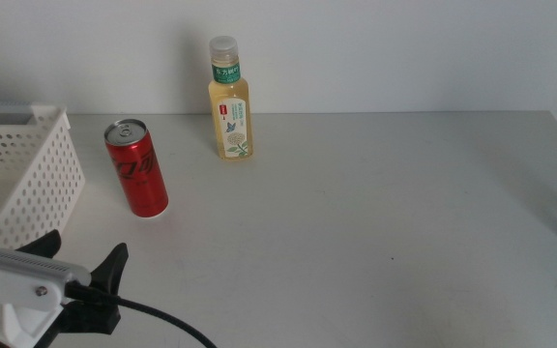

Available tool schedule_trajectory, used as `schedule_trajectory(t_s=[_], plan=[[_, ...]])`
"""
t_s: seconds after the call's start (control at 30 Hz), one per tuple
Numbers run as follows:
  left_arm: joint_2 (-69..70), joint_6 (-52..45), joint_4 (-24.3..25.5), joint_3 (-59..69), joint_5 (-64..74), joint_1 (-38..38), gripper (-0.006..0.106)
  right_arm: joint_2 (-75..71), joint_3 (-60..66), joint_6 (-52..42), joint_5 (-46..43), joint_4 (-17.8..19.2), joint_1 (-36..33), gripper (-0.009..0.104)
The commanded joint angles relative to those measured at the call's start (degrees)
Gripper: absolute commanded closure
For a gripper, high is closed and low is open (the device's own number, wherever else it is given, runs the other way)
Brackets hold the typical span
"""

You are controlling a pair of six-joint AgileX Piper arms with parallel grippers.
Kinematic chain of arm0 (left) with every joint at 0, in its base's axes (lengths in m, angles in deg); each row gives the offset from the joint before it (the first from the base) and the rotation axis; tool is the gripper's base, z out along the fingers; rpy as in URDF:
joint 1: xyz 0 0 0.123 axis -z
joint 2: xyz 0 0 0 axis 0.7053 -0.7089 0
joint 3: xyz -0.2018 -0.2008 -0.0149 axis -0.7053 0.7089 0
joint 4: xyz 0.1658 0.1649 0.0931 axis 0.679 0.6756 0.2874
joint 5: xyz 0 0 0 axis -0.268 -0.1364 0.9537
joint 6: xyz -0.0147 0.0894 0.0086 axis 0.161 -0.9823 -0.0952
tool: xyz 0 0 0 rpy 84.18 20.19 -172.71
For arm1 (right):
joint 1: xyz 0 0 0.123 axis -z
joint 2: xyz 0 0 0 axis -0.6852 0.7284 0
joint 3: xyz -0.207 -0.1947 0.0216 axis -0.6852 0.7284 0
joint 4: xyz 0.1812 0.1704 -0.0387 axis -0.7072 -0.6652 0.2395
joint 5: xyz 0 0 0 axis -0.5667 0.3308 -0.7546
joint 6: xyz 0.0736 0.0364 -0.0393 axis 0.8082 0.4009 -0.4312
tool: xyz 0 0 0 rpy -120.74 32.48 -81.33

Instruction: Use arms to grab the bottles and put them into the dustbin to the left of the table.

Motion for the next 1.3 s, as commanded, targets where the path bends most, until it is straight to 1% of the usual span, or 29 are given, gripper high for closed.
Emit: schedule_trajectory(t_s=[0.0, 0.13, 0.27, 0.47, 0.6, 0.97, 1.1, 1.27], plan=[[-3.2, 2.3, 0.1, 0.5, -10.9, 0.5, 0.011, -1.3, -0.6, -0.5, -4.0, 0.5, 0.3, 0.024], [-7.7, 6.4, 0.9, 0.6, -10.9, 0.5, 0.011, -1.3, -0.6, -0.5, -4.0, 0.5, 0.3, 0.024], [-9.9, 6.7, 1.9, 0.6, -10.9, 0.5, 0.011, -1.3, -0.6, -0.5, -4.0, 0.5, 0.3, 0.024], [-10.0, 6.8, 1.9, 0.6, -10.9, 0.5, 0.011, -1.3, -0.6, -0.5, -4.0, 0.5, 0.3, 0.024], [-10.0, 8.7, 1.3, 0.5, -10.9, 0.5, 0.011, -1.3, -0.6, -0.5, -4.0, 0.5, 0.3, 0.024], [-10.0, 8.5, -0.6, 0.3, -10.9, 0.4, 0.011, -1.3, -0.6, -0.5, -4.0, 0.5, 0.3, 0.024], [-10.0, 10.2, -0.8, -3.5, -6.3, 0.3, 0.011, -1.3, -0.6, -0.5, -4.0, 0.5, 0.3, 0.024], [-10.0, 6.7, -1.6, -9.0, -1.4, 0.3, 0.011, -1.3, -0.6, -0.5, -4.0, 0.5, 0.3, 0.024]])
